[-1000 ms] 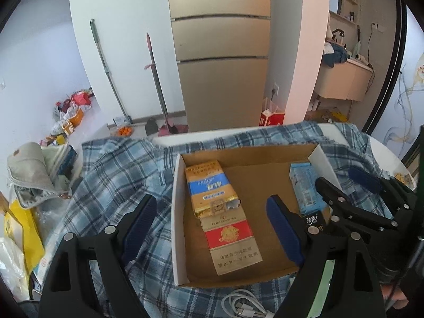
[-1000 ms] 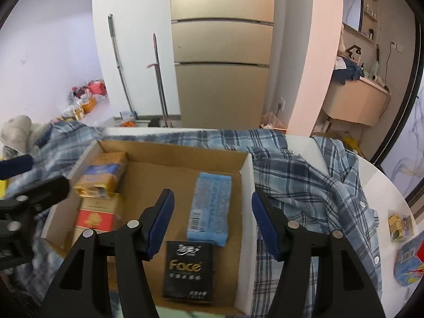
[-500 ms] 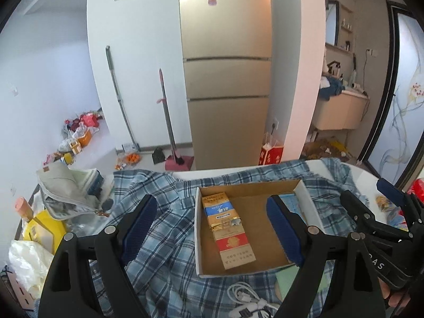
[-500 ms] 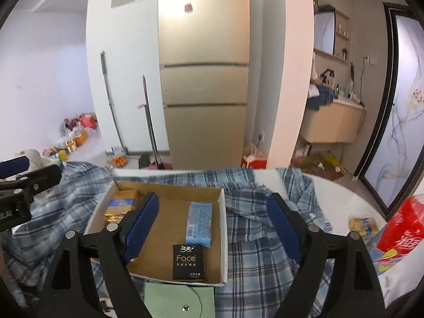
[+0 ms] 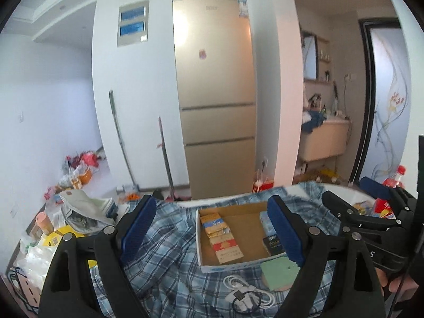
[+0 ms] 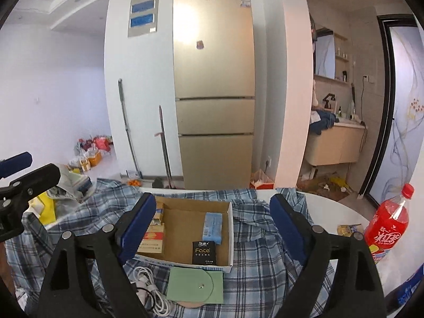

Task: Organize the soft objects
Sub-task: 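Raise both open grippers up out of the box, then lower the right gripper onto the green leather pouch, then close the right gripper on the green pouch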

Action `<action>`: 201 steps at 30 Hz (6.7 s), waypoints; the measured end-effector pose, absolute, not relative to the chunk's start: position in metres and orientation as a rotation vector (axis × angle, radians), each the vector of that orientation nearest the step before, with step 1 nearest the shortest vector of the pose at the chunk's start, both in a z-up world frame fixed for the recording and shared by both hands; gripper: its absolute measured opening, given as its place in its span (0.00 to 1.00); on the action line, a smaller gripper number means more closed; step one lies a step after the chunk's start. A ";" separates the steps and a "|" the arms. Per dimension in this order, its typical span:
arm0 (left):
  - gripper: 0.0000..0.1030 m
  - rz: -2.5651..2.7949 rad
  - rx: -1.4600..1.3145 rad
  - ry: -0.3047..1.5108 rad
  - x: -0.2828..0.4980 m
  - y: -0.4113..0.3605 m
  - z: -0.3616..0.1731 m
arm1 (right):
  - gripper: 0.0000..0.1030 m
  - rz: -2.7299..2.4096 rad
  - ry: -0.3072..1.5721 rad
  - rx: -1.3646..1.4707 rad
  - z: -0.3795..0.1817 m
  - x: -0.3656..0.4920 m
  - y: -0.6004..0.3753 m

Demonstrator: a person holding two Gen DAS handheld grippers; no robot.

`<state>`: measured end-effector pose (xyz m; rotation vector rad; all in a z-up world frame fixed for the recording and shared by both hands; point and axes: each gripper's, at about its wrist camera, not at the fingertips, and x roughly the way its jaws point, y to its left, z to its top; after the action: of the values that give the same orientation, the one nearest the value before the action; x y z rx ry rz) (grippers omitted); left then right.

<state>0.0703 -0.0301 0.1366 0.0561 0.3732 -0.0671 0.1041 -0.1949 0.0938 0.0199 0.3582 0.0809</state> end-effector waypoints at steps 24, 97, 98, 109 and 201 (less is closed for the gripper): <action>1.00 -0.072 0.004 0.069 0.020 -0.007 0.067 | 0.99 0.049 0.128 0.024 0.050 0.072 -0.203; 1.00 -0.071 0.071 0.487 0.097 -0.018 -0.033 | 0.99 0.214 0.873 -0.060 -0.094 0.176 -0.165; 1.00 -0.072 0.075 0.477 0.095 -0.018 -0.032 | 0.99 0.217 0.876 -0.059 -0.095 0.176 -0.165; 1.00 -0.086 0.066 0.473 0.095 -0.016 -0.031 | 0.77 0.208 0.836 -0.042 -0.087 0.169 -0.170; 0.36 -0.362 0.142 0.878 0.134 -0.044 -0.081 | 0.94 0.221 0.970 0.108 -0.100 0.184 -0.192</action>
<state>0.1342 -0.0442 -0.0814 0.1417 0.8781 -0.3619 0.1844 -0.1922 -0.0998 0.1077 0.9700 0.2208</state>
